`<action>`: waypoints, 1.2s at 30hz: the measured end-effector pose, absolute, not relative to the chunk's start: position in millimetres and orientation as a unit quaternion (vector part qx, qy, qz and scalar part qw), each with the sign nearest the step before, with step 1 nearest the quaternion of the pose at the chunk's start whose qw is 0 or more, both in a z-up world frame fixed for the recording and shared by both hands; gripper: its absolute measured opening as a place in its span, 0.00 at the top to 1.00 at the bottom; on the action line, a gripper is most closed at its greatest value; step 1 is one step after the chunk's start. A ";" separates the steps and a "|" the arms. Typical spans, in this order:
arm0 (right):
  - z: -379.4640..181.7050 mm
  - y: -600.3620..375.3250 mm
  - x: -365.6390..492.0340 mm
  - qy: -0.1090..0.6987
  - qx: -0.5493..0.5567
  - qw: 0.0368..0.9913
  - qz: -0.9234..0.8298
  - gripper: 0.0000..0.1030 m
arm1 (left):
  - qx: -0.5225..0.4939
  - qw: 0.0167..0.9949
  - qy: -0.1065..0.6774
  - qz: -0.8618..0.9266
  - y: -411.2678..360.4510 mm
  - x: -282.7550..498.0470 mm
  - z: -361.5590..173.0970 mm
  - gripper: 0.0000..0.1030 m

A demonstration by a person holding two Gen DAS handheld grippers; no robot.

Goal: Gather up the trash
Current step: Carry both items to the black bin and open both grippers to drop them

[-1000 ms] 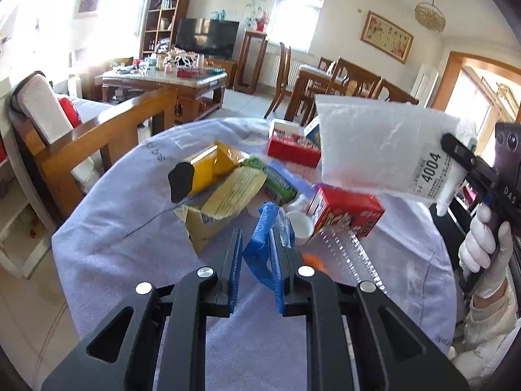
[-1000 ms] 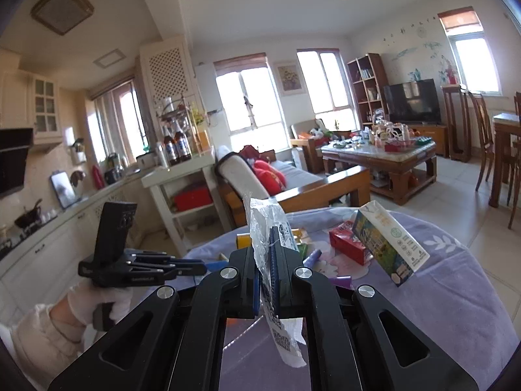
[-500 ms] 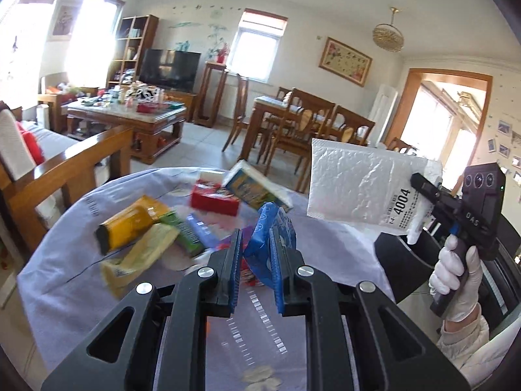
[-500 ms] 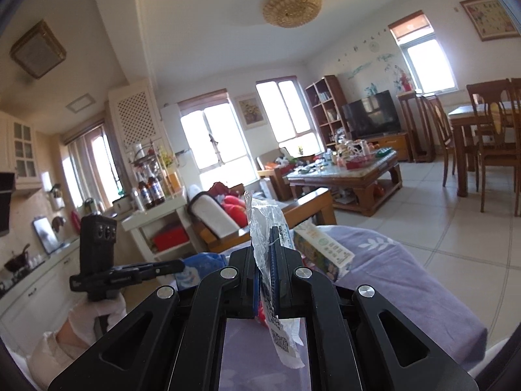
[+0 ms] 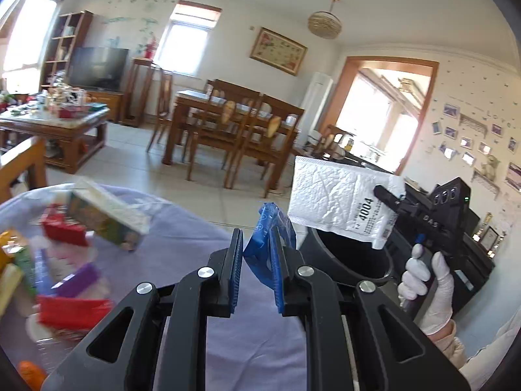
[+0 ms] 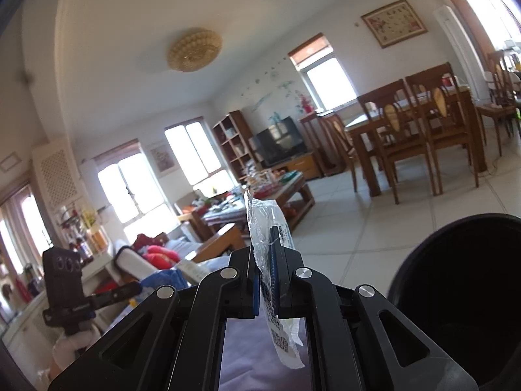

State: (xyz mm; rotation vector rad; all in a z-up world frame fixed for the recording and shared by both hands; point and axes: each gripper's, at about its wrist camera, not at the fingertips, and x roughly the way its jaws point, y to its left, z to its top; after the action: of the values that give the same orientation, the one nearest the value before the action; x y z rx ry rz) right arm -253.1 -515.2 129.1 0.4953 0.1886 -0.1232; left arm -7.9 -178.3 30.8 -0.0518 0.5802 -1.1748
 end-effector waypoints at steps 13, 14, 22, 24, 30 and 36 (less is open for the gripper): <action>60.1 -621.2 -314.8 0.148 0.314 0.903 -0.253 0.94 | -0.020 0.704 0.304 -0.642 -342.2 -52.3 1.9 0.83; 55.5 -625.6 -316.7 0.151 0.319 0.900 -0.256 0.94 | -0.013 0.700 0.310 -0.643 -354.0 -56.7 -3.5 0.83; 20.4 -641.8 -322.3 0.182 0.354 0.873 -0.281 0.94 | 0.051 0.688 0.347 -0.636 -413.3 -76.6 -39.7 0.83; 19.4 -646.0 -317.7 0.185 0.360 0.870 -0.284 0.94 | 0.064 0.686 0.350 -0.634 -418.1 -79.4 -45.3 0.82; 19.1 -647.5 -312.8 0.187 0.372 0.862 -0.288 0.65 | 0.081 0.688 0.360 -0.625 -426.2 -83.9 -54.6 0.80; 20.2 -644.1 -314.7 0.173 0.369 0.863 -0.298 0.47 | 0.076 0.686 0.368 -0.623 -426.7 -81.1 -57.9 0.79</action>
State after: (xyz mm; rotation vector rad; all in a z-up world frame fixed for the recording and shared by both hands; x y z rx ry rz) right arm -314.7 -644.1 20.2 0.7727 0.3637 -0.6257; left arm -81.1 -426.7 -57.9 0.1701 0.8240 -1.3962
